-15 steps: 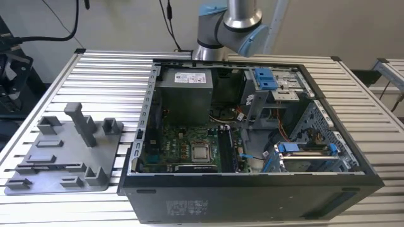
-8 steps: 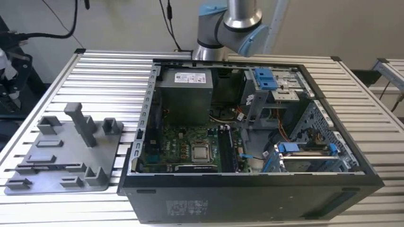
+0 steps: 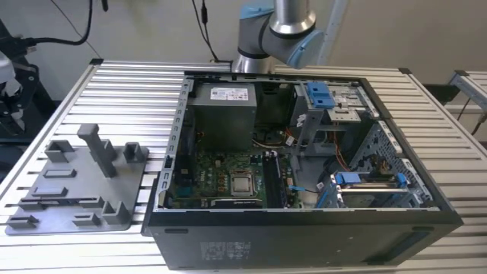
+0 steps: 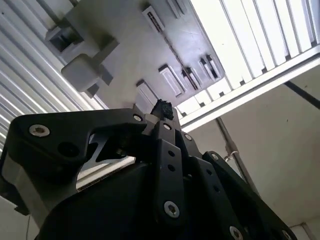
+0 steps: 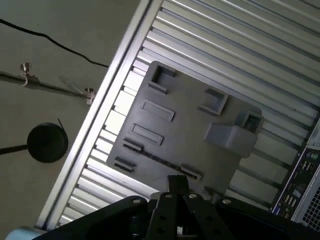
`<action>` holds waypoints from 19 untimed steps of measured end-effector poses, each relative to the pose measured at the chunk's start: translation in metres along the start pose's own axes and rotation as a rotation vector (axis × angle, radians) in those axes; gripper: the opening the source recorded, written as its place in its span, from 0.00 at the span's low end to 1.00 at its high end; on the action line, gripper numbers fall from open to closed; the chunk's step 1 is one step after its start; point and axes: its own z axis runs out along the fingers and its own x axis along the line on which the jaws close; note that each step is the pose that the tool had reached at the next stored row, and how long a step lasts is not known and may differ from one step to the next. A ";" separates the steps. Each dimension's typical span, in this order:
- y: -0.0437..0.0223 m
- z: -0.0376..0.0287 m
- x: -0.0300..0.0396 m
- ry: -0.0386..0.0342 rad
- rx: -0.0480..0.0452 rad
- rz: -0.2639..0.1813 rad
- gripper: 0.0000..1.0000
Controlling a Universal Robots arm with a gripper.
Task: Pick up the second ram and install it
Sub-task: 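Pick up the second ram and move it above second insertion slot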
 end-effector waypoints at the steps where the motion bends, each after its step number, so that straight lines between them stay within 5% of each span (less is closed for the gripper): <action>1: 0.0000 0.0000 0.0000 0.0009 0.0000 -0.016 0.11; 11: -0.0001 0.0006 0.0000 -0.0131 0.0106 -0.156 0.11; 19: -0.0001 0.0013 0.0000 -0.0069 0.0092 -0.297 0.11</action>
